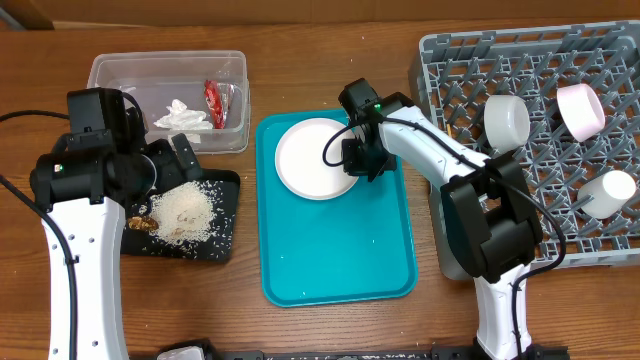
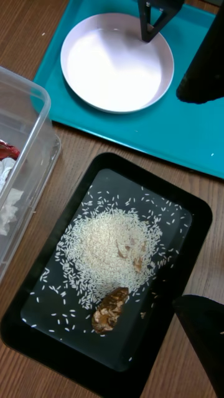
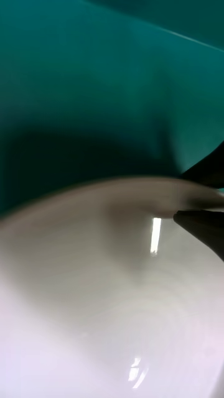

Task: Sort waste into correct bins and load items into the dishwasher
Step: 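Reach the right gripper to the white plate and grasp its edge, then lift the white plate and place it upright in the rack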

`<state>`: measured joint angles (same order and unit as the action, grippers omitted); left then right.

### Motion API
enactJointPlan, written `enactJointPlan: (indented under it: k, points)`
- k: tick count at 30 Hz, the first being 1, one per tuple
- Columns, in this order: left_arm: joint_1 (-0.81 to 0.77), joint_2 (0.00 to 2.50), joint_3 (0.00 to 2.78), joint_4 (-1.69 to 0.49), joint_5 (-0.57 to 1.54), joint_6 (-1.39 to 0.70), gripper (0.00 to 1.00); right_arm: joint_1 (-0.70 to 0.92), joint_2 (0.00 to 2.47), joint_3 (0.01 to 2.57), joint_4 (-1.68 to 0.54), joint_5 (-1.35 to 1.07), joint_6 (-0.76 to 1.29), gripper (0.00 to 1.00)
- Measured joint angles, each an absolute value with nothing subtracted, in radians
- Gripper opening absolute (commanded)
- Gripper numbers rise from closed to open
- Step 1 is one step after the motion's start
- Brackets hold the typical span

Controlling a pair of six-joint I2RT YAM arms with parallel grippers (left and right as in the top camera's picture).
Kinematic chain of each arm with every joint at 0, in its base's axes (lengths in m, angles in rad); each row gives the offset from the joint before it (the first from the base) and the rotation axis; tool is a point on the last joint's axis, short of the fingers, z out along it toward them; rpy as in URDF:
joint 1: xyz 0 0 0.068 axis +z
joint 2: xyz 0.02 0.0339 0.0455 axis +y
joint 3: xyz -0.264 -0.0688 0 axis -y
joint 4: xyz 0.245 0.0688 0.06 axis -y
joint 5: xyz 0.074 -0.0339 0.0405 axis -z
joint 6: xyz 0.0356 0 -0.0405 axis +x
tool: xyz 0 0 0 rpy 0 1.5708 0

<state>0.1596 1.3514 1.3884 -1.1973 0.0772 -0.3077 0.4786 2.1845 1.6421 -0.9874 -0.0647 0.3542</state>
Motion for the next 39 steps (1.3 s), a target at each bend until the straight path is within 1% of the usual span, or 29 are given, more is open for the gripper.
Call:
enactJointPlan:
  k: [2,7,14,20,27,32,39]
  points:
    - [0.16,1.351,1.388,-1.198,0.077,-0.308,1.0,0.478,2.185,1.642,-0.987,-0.062,0.365,0.04]
    - [0.16,1.351,1.388,-1.197,0.077,-0.308,1.0,0.477,2.184,1.65,-1.007,-0.063,0.366,0.04]
    - [0.16,1.351,1.388,-1.198,0.077,-0.308,1.0,0.451,2.171,1.743,-1.164,0.031,0.363,0.04]
    - [0.16,1.351,1.388,-1.197,0.077,-0.308,1.0,0.364,2.046,1.877,-1.195,0.181,0.332,0.04]
    - [0.16,1.351,1.388,-1.197,0.077,-0.308,1.0,0.267,1.862,1.937,-1.083,0.431,0.2,0.04]
    - [0.16,1.351,1.388,-1.197,0.077,-0.308,0.99,0.219,1.85,1.939,-1.016,0.667,0.127,0.04]
    - [0.16,1.351,1.388,-1.197,0.077,-0.308,1.0,0.167,1.853,1.938,-0.996,0.86,0.108,0.04]
